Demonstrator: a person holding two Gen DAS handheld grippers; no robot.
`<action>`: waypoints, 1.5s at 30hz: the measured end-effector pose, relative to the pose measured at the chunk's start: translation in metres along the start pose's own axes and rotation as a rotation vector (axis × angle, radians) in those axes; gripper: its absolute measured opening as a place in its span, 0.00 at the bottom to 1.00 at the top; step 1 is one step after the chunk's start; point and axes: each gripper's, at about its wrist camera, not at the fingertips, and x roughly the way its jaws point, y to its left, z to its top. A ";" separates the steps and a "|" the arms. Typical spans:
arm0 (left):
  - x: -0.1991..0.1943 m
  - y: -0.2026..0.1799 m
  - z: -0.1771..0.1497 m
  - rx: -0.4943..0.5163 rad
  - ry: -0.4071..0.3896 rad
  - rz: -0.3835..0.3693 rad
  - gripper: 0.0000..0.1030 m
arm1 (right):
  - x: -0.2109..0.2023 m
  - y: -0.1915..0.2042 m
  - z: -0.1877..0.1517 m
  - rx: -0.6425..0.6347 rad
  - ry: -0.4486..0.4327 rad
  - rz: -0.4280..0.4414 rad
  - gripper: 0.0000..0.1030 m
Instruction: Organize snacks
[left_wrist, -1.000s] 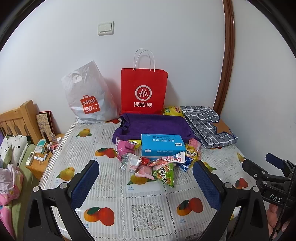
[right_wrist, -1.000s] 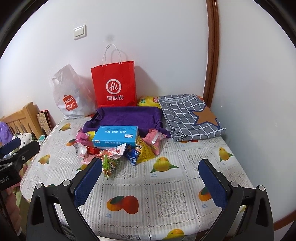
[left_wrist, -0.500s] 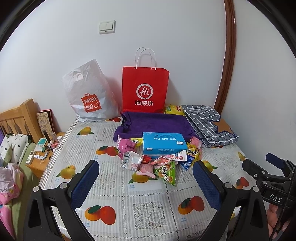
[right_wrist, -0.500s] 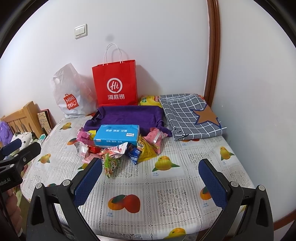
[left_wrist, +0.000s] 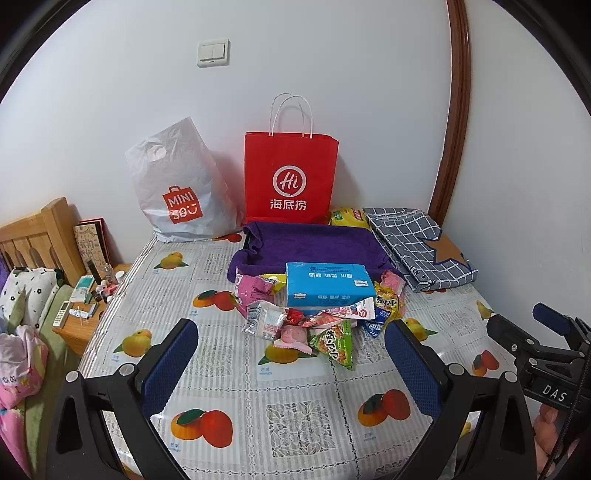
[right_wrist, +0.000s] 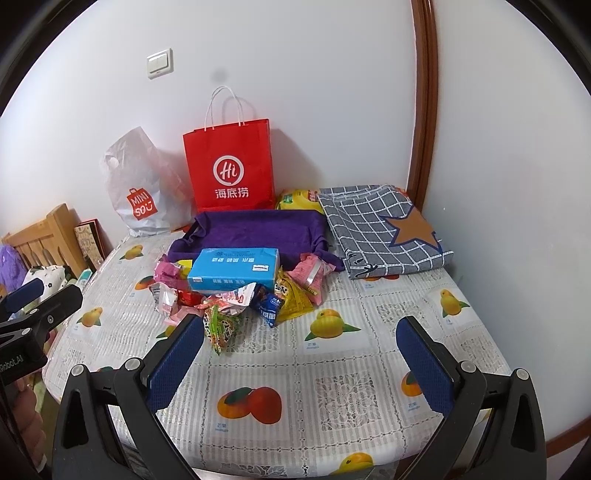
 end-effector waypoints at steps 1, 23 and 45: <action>0.000 0.000 0.000 0.000 0.000 0.000 0.99 | 0.000 0.000 0.000 -0.001 -0.001 -0.001 1.00; 0.007 -0.003 0.004 0.010 0.003 -0.007 0.99 | -0.002 0.002 0.001 -0.010 -0.016 0.000 1.00; 0.122 0.035 -0.013 -0.008 0.211 0.022 0.98 | 0.111 -0.019 -0.003 0.019 0.095 -0.014 0.95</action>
